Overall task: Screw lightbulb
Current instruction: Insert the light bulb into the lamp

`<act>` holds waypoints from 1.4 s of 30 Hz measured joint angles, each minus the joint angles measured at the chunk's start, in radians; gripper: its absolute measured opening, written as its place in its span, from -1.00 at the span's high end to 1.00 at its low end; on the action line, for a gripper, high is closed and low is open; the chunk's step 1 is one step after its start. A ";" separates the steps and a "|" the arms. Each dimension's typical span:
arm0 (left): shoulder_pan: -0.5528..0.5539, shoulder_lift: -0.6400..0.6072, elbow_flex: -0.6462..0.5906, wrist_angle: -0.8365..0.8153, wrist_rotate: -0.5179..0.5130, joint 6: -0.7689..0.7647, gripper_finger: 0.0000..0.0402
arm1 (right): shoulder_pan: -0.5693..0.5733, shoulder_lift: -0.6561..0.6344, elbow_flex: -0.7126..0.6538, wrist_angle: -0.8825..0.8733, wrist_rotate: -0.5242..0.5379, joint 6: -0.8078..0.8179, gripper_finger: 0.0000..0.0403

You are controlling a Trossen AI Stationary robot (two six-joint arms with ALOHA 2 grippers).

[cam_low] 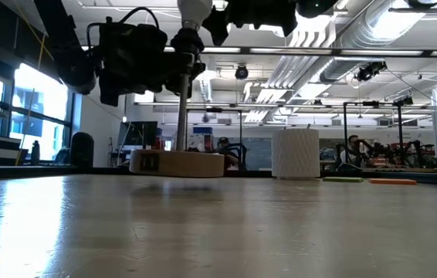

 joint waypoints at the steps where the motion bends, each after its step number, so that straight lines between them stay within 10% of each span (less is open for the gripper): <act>1: 0.000 0.000 0.000 0.001 0.008 -0.003 0.29 | 0.000 0.002 0.000 -0.001 -0.005 -0.002 -0.39; 42: -0.013 -0.011 -0.011 0.067 -0.086 -0.053 0.29 | 0.106 0.002 0.005 -0.069 0.214 -0.030 -0.39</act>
